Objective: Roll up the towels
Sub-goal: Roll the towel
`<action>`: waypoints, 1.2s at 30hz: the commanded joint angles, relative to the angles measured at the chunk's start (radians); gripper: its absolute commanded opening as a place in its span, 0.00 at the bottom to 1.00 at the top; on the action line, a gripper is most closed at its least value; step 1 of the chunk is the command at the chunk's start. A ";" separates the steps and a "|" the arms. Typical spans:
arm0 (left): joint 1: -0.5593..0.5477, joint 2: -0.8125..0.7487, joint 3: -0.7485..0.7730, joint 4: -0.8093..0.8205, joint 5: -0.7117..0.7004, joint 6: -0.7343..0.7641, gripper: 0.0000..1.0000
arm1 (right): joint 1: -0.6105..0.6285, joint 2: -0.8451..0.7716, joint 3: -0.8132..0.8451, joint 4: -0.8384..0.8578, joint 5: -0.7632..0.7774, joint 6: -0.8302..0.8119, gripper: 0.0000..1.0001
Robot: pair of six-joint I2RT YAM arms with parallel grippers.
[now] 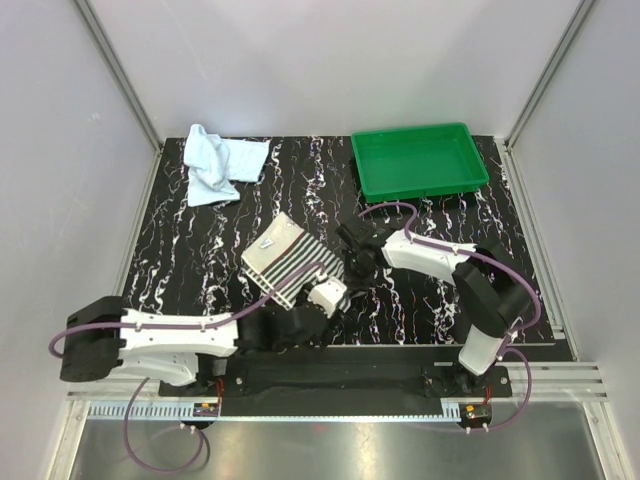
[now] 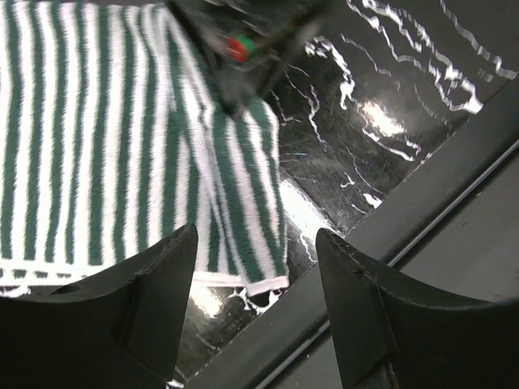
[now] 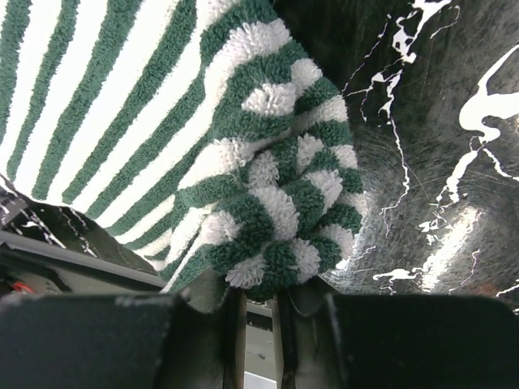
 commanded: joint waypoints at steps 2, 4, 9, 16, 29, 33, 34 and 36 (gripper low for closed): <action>-0.059 0.098 0.041 0.175 -0.111 0.078 0.65 | -0.021 0.002 -0.004 -0.025 -0.040 -0.007 0.01; -0.077 0.137 0.056 0.201 -0.131 0.082 0.65 | -0.026 0.007 -0.012 -0.013 -0.057 -0.006 0.01; -0.102 0.255 0.082 0.234 -0.150 0.076 0.65 | -0.033 0.001 -0.025 -0.005 -0.072 -0.007 0.01; -0.101 0.362 0.108 0.240 -0.192 0.053 0.66 | -0.049 -0.021 -0.070 0.016 -0.118 -0.012 0.01; -0.030 0.487 0.075 0.309 -0.156 0.022 0.54 | -0.082 -0.065 -0.160 0.036 -0.183 -0.018 0.01; -0.012 0.507 0.056 0.330 -0.145 0.019 0.33 | -0.090 -0.062 -0.177 0.045 -0.193 -0.024 0.01; -0.002 0.510 0.050 0.341 -0.137 0.020 0.31 | -0.089 -0.062 -0.180 0.047 -0.195 -0.026 0.01; 0.002 0.516 0.050 0.346 -0.117 0.022 0.26 | -0.089 -0.064 -0.188 0.045 -0.204 -0.035 0.02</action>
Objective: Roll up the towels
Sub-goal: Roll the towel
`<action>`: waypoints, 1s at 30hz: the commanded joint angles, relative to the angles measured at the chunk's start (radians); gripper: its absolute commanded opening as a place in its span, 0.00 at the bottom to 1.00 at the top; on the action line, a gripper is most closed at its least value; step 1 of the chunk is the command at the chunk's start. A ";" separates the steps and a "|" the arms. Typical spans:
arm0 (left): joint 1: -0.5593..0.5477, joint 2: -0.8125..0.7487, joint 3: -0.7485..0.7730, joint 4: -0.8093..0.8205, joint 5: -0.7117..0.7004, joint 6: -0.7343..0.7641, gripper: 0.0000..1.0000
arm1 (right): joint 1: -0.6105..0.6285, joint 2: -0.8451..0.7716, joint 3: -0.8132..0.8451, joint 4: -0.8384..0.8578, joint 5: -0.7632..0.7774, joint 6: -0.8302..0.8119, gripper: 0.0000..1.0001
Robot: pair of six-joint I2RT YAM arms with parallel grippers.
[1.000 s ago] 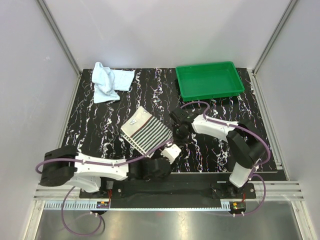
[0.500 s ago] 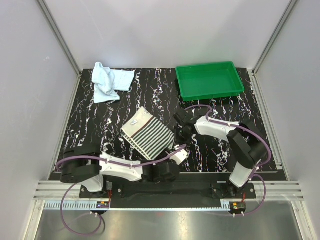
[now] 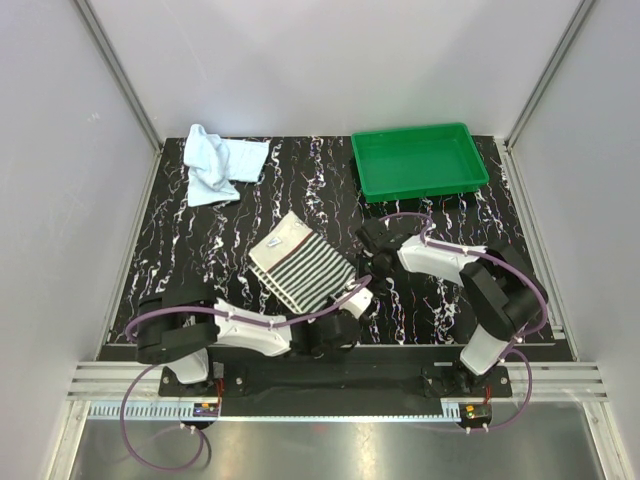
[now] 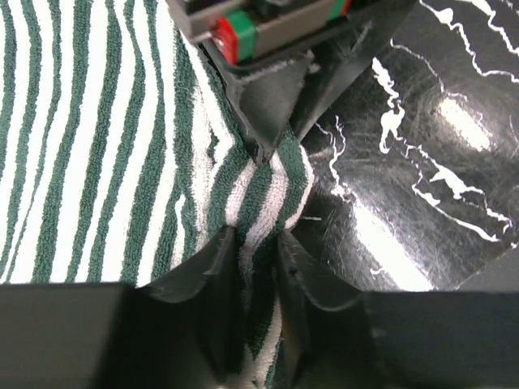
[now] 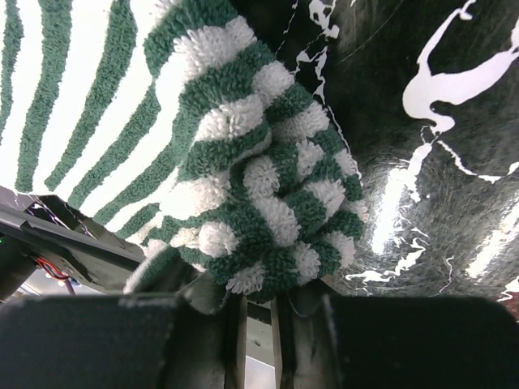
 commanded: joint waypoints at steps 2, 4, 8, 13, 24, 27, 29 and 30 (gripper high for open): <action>0.034 0.057 -0.018 0.050 0.055 -0.025 0.14 | 0.008 -0.020 -0.033 -0.076 -0.041 -0.035 0.05; 0.038 0.057 -0.013 0.043 0.065 -0.030 0.00 | -0.003 -0.041 -0.030 -0.095 -0.025 -0.048 0.16; 0.050 0.049 -0.007 0.034 0.112 -0.030 0.00 | -0.041 -0.093 -0.007 -0.173 0.042 -0.071 0.42; 0.078 0.026 -0.007 0.030 0.216 -0.044 0.00 | -0.135 -0.177 0.022 -0.239 0.102 -0.101 0.70; 0.256 -0.018 -0.026 0.079 0.633 -0.203 0.00 | -0.189 -0.378 0.199 -0.448 0.550 -0.032 0.83; 0.346 -0.047 -0.085 0.176 0.805 -0.261 0.00 | -0.189 -0.478 0.153 -0.379 0.506 -0.038 0.83; 0.417 -0.074 -0.125 0.263 0.932 -0.324 0.00 | -0.190 -0.562 0.077 -0.268 0.399 -0.053 0.83; 0.438 -0.081 -0.136 0.292 0.975 -0.373 0.00 | -0.190 -0.591 0.049 -0.235 0.368 -0.049 0.83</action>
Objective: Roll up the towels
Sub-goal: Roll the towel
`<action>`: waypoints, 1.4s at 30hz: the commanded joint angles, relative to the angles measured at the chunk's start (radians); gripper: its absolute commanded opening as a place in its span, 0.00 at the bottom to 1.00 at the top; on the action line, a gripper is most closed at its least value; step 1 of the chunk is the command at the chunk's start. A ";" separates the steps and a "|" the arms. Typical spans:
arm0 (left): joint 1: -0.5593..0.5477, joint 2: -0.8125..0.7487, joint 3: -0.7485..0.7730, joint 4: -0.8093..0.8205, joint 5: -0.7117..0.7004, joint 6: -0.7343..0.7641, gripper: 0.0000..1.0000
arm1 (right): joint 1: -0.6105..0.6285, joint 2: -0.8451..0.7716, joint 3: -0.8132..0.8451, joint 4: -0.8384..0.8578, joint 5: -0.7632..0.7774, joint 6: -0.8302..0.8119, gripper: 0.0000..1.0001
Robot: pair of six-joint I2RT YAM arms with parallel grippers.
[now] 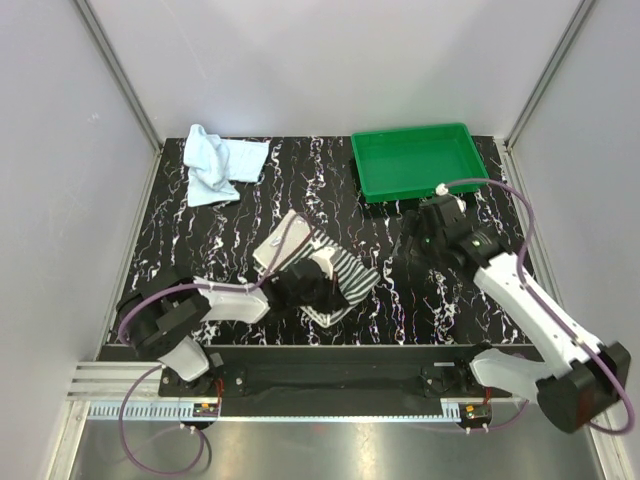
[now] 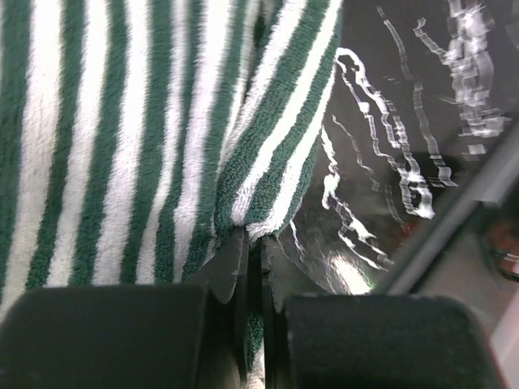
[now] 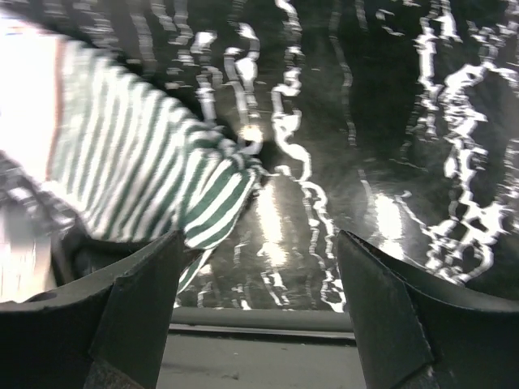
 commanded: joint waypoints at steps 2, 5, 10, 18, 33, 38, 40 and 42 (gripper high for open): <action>0.129 -0.041 -0.096 0.184 0.369 -0.193 0.00 | -0.004 -0.161 -0.162 0.201 -0.132 0.019 0.83; 0.212 -0.012 -0.139 0.345 0.466 -0.327 0.00 | -0.004 -0.216 -0.252 0.300 -0.230 0.041 0.84; 0.303 0.089 -0.201 0.598 0.552 -0.580 0.00 | 0.000 -0.242 -0.428 0.494 -0.405 0.078 0.81; 0.355 0.223 -0.204 0.706 0.598 -0.766 0.00 | 0.031 -0.194 -0.657 0.936 -0.482 0.208 0.79; 0.383 0.298 -0.250 0.779 0.537 -0.847 0.00 | 0.151 0.161 -0.663 1.226 -0.341 0.299 0.67; 0.383 0.306 -0.297 0.836 0.494 -0.876 0.00 | 0.155 0.219 -0.663 1.281 -0.310 0.322 0.62; 0.383 0.324 -0.300 0.859 0.494 -0.888 0.00 | 0.157 0.230 -0.669 1.312 -0.301 0.332 0.60; 0.383 0.341 -0.300 0.873 0.497 -0.898 0.00 | 0.161 0.242 -0.669 1.331 -0.298 0.342 0.60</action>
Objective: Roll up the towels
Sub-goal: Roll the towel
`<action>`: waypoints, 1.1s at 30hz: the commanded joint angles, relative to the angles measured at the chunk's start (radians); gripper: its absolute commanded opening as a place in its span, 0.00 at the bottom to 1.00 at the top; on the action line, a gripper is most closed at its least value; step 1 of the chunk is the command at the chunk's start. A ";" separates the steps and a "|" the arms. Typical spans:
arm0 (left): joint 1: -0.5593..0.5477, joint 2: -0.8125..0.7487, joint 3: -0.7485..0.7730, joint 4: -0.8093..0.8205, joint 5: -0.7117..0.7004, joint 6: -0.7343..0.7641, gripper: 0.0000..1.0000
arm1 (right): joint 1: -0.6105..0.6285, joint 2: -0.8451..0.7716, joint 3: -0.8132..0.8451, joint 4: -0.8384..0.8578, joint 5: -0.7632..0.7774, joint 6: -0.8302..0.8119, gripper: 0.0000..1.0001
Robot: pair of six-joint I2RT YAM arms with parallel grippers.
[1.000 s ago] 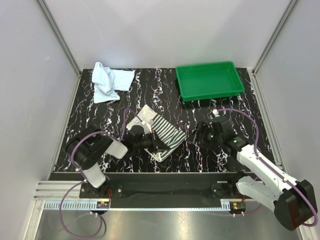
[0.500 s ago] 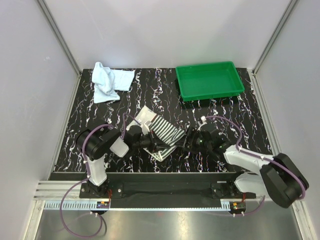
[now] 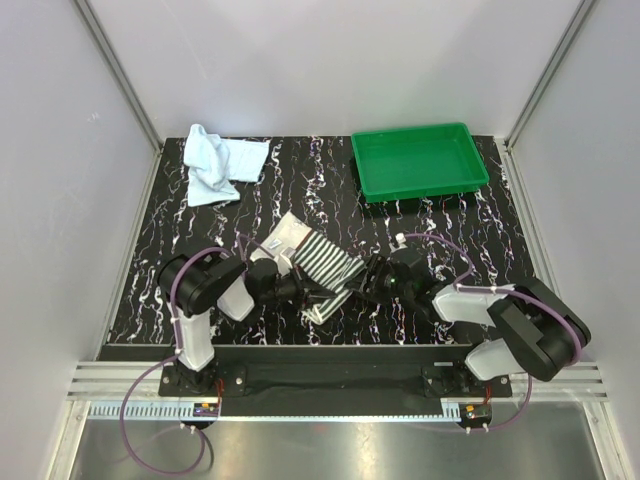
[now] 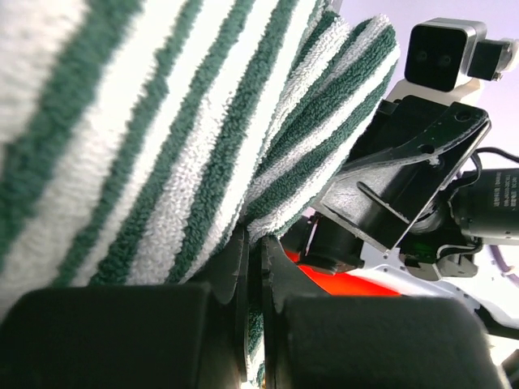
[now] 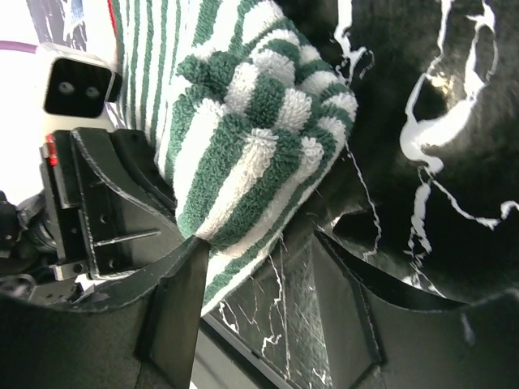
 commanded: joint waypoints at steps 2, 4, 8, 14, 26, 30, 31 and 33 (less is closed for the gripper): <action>0.006 0.055 -0.025 0.079 -0.036 -0.029 0.00 | 0.015 0.039 0.018 0.127 0.054 0.031 0.61; 0.006 0.059 -0.031 0.087 -0.042 -0.029 0.00 | 0.027 0.056 0.014 0.177 0.059 0.039 0.63; 0.006 0.049 -0.043 0.084 -0.059 -0.024 0.00 | 0.050 0.091 0.014 0.234 0.063 0.051 0.67; 0.006 0.044 -0.051 0.084 -0.067 -0.024 0.00 | 0.061 0.143 0.003 0.297 0.073 0.074 0.54; 0.002 -0.152 -0.062 -0.164 -0.105 0.143 0.35 | 0.061 0.147 0.089 0.058 0.094 0.033 0.15; -0.012 -0.358 -0.014 -0.564 -0.183 0.324 0.55 | 0.061 0.114 0.174 -0.124 0.097 0.005 0.11; -0.013 -0.390 -0.002 -0.628 -0.226 0.354 0.58 | 0.061 0.113 0.192 -0.201 0.096 -0.011 0.10; -0.020 -0.482 0.044 -0.796 -0.269 0.442 0.65 | 0.061 0.107 0.242 -0.276 0.100 -0.024 0.09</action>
